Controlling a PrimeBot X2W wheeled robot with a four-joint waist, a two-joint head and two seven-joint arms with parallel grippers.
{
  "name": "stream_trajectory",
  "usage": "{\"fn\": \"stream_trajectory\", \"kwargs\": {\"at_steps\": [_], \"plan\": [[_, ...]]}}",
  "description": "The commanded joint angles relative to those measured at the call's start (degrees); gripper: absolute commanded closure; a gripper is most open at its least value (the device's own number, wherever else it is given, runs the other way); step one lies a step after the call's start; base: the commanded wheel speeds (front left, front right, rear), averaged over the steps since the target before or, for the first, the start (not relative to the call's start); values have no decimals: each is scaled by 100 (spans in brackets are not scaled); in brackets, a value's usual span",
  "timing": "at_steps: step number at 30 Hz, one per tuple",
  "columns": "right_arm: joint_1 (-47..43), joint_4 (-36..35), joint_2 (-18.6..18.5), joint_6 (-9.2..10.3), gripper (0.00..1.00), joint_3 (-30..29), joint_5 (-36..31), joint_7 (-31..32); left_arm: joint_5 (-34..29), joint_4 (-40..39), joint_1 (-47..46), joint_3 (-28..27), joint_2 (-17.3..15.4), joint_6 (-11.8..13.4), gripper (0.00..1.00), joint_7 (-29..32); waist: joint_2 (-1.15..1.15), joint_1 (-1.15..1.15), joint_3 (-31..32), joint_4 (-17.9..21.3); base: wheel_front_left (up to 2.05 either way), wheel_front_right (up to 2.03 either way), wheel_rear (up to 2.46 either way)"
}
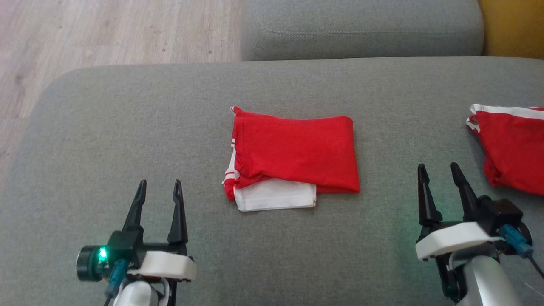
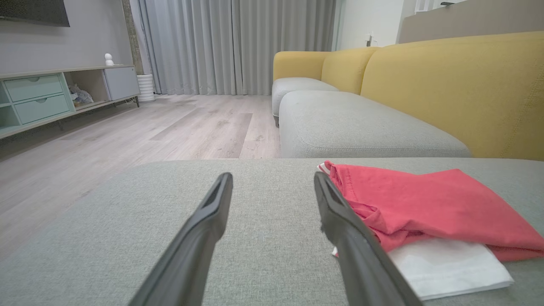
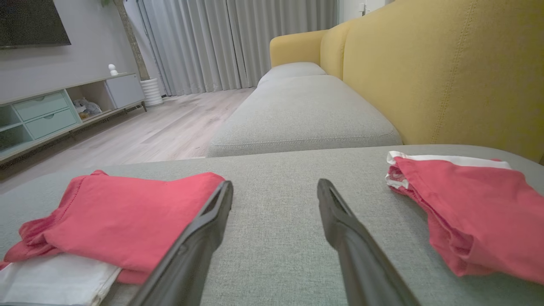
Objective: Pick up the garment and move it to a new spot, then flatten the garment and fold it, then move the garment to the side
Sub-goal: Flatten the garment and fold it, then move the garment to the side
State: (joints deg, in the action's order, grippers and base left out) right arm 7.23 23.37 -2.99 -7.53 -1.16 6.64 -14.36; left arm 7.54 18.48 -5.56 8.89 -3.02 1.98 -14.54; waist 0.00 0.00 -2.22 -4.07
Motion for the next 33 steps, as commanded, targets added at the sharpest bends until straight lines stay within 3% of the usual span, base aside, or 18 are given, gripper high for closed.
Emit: {"fn": "stream_trajectory", "kwargs": {"at_steps": [1,14,23,33], "plan": [[124,-237,11,4,0,158,36,-63,-32,-169,-164,-234,-18,3,0,-46,0,0,-15,1,0,0,0],[845,-63,11,4,0,286,-107,84,-87,-375,-584,-88,7,-59,0,-46,0,0,-773,-332,0,0,0],[1770,1023,11,4,0,569,204,487,78,-386,-866,256,12,5,0,-46,0,0,-1150,-720,0,0,0],[2151,2288,11,4,0,980,356,928,178,-351,-921,432,13,120,0,-46,0,0,-1135,-929,0,0,0]]}}
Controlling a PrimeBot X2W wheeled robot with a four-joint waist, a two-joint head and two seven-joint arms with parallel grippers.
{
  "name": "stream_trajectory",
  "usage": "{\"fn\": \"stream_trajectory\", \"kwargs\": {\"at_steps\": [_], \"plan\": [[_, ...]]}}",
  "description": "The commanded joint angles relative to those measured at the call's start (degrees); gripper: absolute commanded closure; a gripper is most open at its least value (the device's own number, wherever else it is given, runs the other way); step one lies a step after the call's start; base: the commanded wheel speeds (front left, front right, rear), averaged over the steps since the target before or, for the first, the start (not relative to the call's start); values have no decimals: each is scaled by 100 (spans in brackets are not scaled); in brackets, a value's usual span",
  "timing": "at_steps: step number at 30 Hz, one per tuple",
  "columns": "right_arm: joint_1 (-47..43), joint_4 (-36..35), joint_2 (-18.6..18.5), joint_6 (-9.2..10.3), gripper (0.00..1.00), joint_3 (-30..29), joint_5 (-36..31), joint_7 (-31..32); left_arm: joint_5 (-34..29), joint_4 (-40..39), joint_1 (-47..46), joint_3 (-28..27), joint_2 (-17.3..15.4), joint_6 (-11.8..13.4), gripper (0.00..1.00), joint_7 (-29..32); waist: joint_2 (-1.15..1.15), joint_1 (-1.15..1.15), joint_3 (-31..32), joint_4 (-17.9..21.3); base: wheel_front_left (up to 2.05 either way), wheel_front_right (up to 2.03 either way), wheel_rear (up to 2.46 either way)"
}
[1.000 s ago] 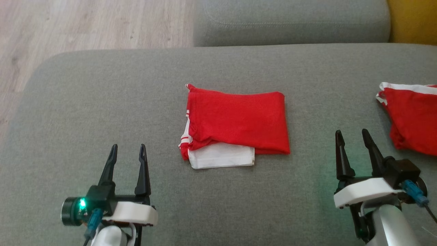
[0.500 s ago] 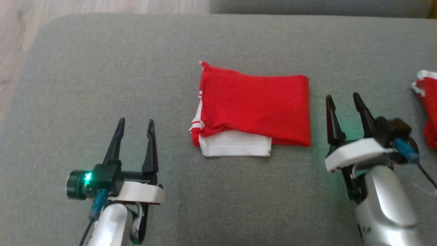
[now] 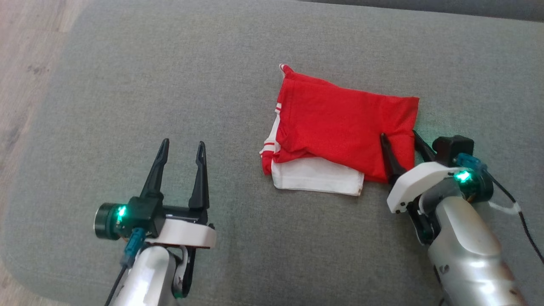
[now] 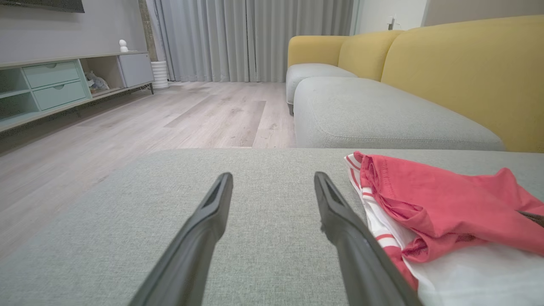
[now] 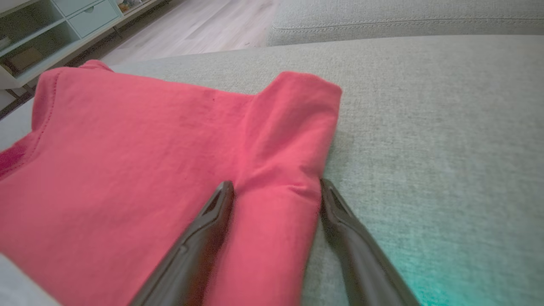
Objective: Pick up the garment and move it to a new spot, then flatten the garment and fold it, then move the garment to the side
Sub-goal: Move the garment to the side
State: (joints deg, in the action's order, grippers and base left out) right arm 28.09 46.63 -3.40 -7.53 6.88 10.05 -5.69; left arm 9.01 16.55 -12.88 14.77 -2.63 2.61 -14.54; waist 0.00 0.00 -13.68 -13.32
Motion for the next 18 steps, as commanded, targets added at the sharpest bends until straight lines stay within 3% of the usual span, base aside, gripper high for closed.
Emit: {"fn": "stream_trajectory", "kwargs": {"at_steps": [1,2,3,10,18], "plan": [[87,42,52,4,32,230,16,60,37,-153,-191,-158,-25,63,0,-46,0,0,23,-5,0,0,0],[110,111,52,4,84,268,17,42,38,-149,-194,-161,-25,69,0,-46,0,0,41,-2,0,0,0],[134,166,52,4,100,311,3,6,32,-148,-194,-166,-25,73,0,-46,0,0,64,6,0,0,0],[295,356,52,4,100,408,-169,-283,-66,-147,-154,-164,-25,45,0,-46,0,0,256,173,0,0,0],[357,333,9,4,100,342,-969,-447,-93,-144,-132,64,-25,23,0,-46,0,0,548,575,0,0,0]]}}
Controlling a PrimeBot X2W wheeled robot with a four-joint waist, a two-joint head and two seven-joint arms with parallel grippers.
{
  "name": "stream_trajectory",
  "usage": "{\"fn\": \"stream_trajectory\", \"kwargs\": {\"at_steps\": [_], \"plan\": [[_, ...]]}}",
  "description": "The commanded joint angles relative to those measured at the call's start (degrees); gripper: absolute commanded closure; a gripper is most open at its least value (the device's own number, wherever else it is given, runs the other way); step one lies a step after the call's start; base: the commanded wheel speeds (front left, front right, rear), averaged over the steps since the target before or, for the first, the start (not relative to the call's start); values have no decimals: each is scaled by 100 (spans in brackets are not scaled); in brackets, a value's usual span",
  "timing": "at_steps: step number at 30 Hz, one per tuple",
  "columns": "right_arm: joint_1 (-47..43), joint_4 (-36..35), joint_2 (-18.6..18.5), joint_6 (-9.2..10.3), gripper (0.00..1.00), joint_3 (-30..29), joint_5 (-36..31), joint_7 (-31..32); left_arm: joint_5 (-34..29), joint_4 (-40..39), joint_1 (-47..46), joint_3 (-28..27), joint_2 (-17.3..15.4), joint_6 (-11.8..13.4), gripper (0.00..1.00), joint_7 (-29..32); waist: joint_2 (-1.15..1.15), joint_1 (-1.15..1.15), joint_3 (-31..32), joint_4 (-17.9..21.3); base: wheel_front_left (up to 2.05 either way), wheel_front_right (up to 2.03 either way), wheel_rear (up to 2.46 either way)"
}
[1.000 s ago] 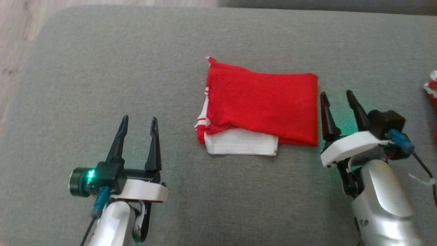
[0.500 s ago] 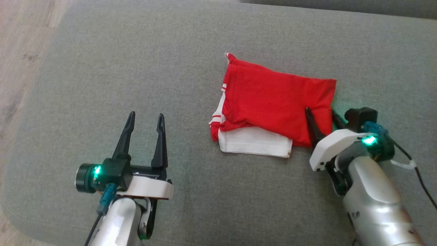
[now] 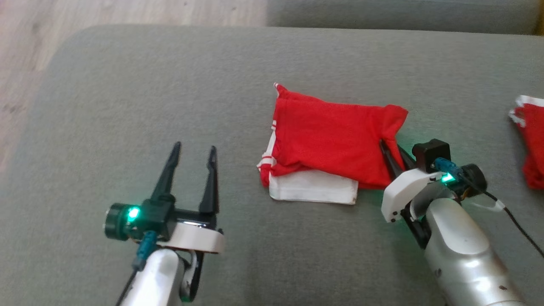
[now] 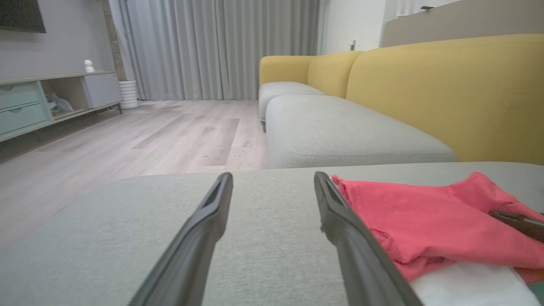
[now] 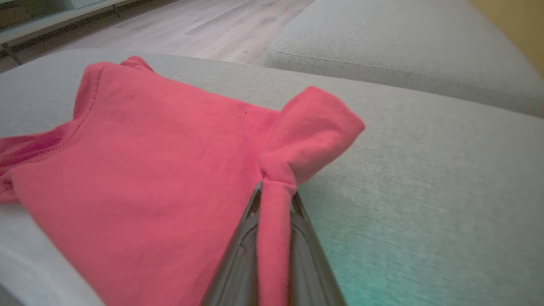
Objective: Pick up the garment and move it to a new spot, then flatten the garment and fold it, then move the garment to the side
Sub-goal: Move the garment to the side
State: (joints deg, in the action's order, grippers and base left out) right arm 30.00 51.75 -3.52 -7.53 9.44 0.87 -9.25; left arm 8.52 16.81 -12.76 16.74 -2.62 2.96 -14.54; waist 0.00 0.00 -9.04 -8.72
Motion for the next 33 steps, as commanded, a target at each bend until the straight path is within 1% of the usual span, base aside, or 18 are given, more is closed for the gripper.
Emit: {"fn": "stream_trajectory", "kwargs": {"at_steps": [1,5,10,13,19,23,26,29,33], "plan": [[159,-220,-20,4,100,86,-157,-84,-32,-167,-146,-77,-26,-9,0,-46,0,0,116,174,0,0,0],[110,-455,-262,4,100,234,-458,47,-4,-186,-148,52,-26,52,0,-46,0,0,226,463,0,0,0],[192,-1022,-810,4,100,634,-595,334,-32,-236,-188,57,-26,107,0,-46,0,0,161,927,0,0,0],[305,-1457,-1295,4,100,877,-518,599,-47,-305,-272,31,-26,114,0,-46,0,0,10,1196,0,0,0],[523,-2294,-2485,4,100,1214,-189,1117,-120,-447,-579,43,-26,91,0,-46,0,0,-527,1568,0,0,0],[637,-2572,-3263,4,100,1192,78,1364,-171,-501,-873,46,-26,38,0,-46,0,0,-930,1654,0,0,0],[672,-2607,-3722,4,100,1051,186,1502,-159,-497,-1029,92,-26,17,0,-46,0,0,-1129,1649,0,0,0],[693,-2567,-4012,4,100,814,218,1615,-137,-483,-1134,145,-26,-1,0,-46,0,0,-1273,1606,0,0,0],[719,-2467,-4178,4,100,526,167,1679,-109,-446,-1210,154,-26,-5,0,-46,0,0,-1404,1531,0,0,0]]}}
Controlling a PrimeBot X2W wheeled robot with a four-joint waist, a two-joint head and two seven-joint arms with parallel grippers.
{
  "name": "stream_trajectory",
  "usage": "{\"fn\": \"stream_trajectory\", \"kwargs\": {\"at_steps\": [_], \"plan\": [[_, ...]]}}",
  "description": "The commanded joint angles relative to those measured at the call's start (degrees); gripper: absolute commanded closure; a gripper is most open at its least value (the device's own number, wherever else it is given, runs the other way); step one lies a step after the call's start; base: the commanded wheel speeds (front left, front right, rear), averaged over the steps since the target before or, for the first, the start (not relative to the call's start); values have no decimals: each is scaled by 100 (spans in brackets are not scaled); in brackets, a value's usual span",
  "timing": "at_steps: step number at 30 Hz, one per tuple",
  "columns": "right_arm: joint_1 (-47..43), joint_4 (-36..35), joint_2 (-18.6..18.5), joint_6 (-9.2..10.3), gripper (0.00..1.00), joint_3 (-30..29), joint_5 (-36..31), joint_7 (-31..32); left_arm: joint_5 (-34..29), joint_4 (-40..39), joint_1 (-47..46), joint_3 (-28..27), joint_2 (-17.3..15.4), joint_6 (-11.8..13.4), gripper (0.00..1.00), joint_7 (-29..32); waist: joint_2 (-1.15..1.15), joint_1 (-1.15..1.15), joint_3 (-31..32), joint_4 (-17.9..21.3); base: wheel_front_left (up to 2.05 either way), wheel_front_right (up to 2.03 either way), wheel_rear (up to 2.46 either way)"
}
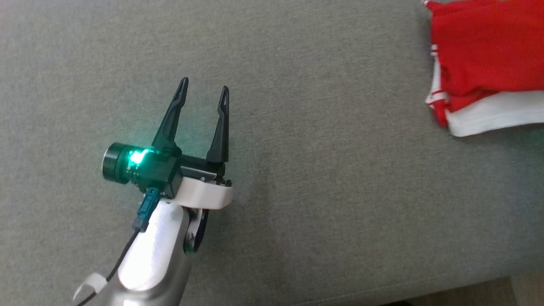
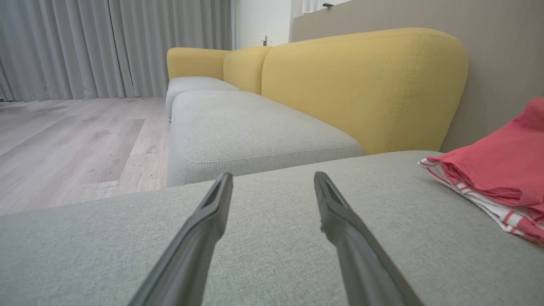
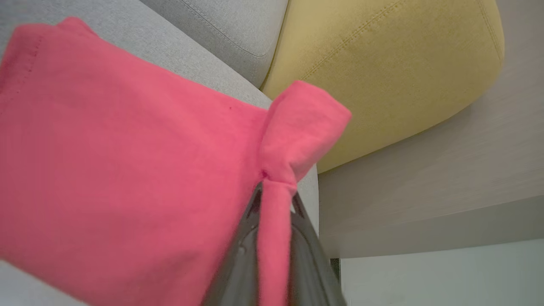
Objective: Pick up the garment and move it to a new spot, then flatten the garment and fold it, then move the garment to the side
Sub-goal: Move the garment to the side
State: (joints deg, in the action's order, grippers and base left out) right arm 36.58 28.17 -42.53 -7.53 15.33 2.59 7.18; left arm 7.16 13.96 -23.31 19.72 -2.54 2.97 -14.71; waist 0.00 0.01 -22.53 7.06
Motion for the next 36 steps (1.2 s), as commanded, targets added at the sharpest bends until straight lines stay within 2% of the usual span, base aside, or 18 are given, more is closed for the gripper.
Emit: {"fn": "stream_trajectory", "kwargs": {"at_steps": [1,9,10,11,18,22,28,36], "plan": [[59,-82,-287,4,100,-129,-31,44,31,-154,-165,-146,-34,-6,0,-29,0,-1,-80,-68,0,0,0],[-12,215,-201,4,100,-504,-203,131,19,-120,-214,-168,-34,-12,0,-29,0,-1,-166,-240,0,0,0],[-19,250,-168,4,68,-576,-223,146,17,-114,-211,-170,-34,-17,0,-29,0,-1,-158,-255,0,0,0],[-32,269,-134,4,0,-650,-266,134,17,-106,-205,-167,-34,-20,0,-29,0,-1,-141,-271,0,0,0],[-180,116,317,4,0,-959,-510,120,60,-45,-44,-277,-33,13,0,-29,0,-1,273,-278,0,0,0],[-286,-138,713,4,0,-1025,-449,24,49,-64,103,-448,-34,42,0,-29,0,-1,633,-274,0,0,0],[-531,-666,1571,4,0,-1070,-144,-317,37,-118,428,-748,-50,102,0,-29,0,-1,1186,-353,0,0,0],[-1154,-1087,3081,4,0,-1468,220,-1105,-43,-229,974,-1049,-83,170,0,-29,0,-1,1766,-524,0,0,0]]}}
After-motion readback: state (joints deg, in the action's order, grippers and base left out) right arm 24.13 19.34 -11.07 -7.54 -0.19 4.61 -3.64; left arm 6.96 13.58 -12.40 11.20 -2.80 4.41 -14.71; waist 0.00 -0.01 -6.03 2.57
